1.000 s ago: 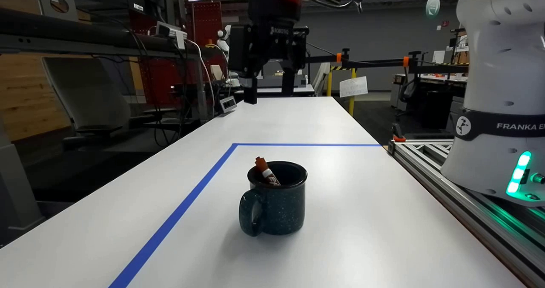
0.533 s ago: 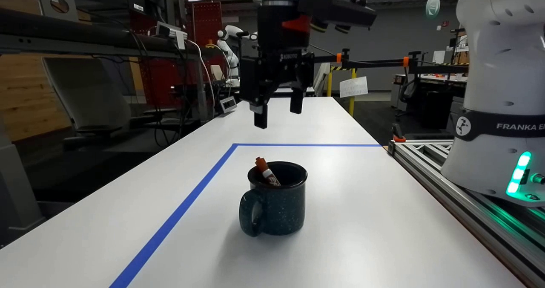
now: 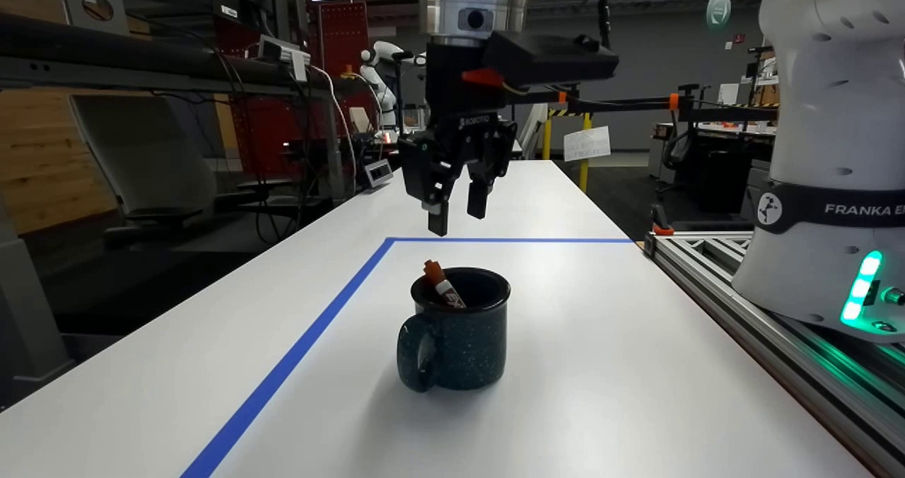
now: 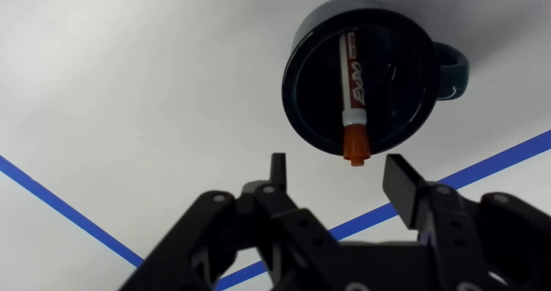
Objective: Remove the marker out of the cup
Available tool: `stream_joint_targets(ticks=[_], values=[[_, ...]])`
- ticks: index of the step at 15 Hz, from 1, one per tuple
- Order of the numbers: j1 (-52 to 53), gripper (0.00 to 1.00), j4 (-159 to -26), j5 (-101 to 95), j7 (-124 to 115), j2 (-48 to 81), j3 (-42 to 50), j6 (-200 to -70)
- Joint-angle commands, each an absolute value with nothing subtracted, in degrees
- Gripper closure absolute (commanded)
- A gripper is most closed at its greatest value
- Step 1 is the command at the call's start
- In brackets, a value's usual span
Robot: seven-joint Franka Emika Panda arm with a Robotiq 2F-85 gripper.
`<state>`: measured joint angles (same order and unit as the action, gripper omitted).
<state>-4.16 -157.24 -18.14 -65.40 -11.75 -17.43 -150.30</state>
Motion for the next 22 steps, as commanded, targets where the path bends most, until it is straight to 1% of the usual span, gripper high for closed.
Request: stream_joint_targets(ticks=[1,2,3,5,6,9,10,12,19,22], values=[[-5.0,0.41,-157.2,-23.9,-71.0,-9.3,-16.3,-153.6],[-4.9,0.34,-157.2,-24.9,-71.8,-8.7,-15.9,-154.1],[-4.7,0.36,-157.2,-25.7,-72.5,-8.1,-15.4,-154.4],[-4.2,0.34,-157.2,-27.1,-73.4,-6.6,-14.6,-155.3],[-5.6,0.33,-157.2,-27.3,-73.7,-5.9,-15.9,-156.1],[-5.8,0.34,-156.7,-29.4,-75.1,-4.3,-15.8,-157.2],[-6.0,0.37,-156.5,-30.3,-75.7,-4.0,-15.7,-157.5],[-6.4,0.37,-156.0,-31.7,-76.7,-3.5,-15.5,-157.7],[-6.3,0.35,-154.7,-33.8,-78.5,-2.3,-15.7,-158.9],[-6.4,0.35,-154.0,-34.6,-79.0,-1.4,-15.6,-159.2]])
